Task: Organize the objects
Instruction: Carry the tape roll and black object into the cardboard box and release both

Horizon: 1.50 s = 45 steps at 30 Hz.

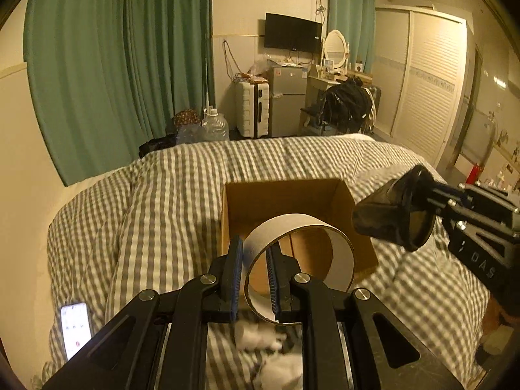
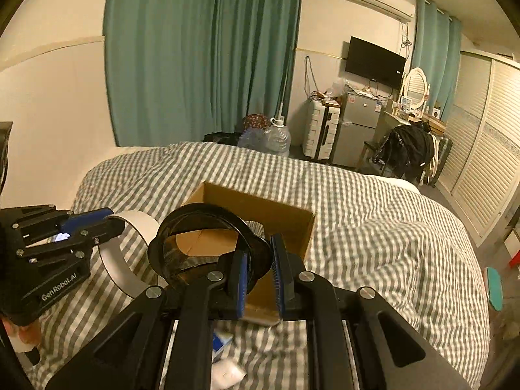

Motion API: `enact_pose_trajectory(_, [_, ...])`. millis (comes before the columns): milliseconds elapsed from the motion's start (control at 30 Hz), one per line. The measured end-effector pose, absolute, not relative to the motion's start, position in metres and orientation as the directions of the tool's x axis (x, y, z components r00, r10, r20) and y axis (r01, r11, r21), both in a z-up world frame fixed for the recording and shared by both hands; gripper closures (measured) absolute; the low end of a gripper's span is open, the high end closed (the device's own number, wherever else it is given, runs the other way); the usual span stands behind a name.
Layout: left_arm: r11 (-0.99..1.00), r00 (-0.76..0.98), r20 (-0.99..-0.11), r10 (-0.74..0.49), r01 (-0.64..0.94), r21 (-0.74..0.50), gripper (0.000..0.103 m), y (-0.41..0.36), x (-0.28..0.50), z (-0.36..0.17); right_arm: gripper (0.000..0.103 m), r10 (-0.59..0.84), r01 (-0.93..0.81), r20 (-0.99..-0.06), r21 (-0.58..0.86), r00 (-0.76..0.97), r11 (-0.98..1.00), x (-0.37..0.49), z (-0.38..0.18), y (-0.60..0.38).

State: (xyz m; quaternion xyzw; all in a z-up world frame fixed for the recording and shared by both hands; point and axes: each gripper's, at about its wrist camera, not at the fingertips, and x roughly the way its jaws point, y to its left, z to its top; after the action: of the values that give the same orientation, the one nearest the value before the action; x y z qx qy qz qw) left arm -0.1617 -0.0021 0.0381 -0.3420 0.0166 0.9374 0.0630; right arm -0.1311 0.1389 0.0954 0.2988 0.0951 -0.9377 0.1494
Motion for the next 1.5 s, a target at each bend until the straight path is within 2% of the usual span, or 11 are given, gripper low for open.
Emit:
enact_pose_trajectory(267, [-0.990,-0.752,-0.650,0.109,-0.139,-0.005,0.088,0.013,-0.220,0.035,0.090,-0.202,0.317,-0.620,-0.079,-0.758,-0.945,-0.192,0.081,0.149])
enact_pose_trajectory(667, [-0.993,-0.712,-0.698,0.079,-0.121,0.010,0.088,0.025,-0.308,-0.006,0.090,-0.179,0.309,-0.658,-0.085,-0.731,-0.947,-0.275,0.043,0.144])
enact_pose_trajectory(933, [-0.994,-0.665,-0.745,0.058,-0.110,0.021,0.088,0.018,-0.324,-0.046,0.090,-0.159,0.310,-0.697,-0.096,-0.699,-0.946,-0.300,0.003,0.139])
enact_pose_trajectory(1267, [-0.992,-0.624,-0.780,0.052,-0.124,0.033,0.088,0.020,-0.336,-0.071,0.090,-0.134,0.336,-0.747,-0.125,-0.652,-0.934,-0.308,-0.025,0.132])
enact_pose_trajectory(1500, [-0.985,-0.608,-0.794,0.006,-0.142,0.101,0.086,0.031,-0.335,-0.079,0.090,-0.096,0.337,-0.784,-0.150,-0.614,-0.929,-0.314,-0.041,0.128])
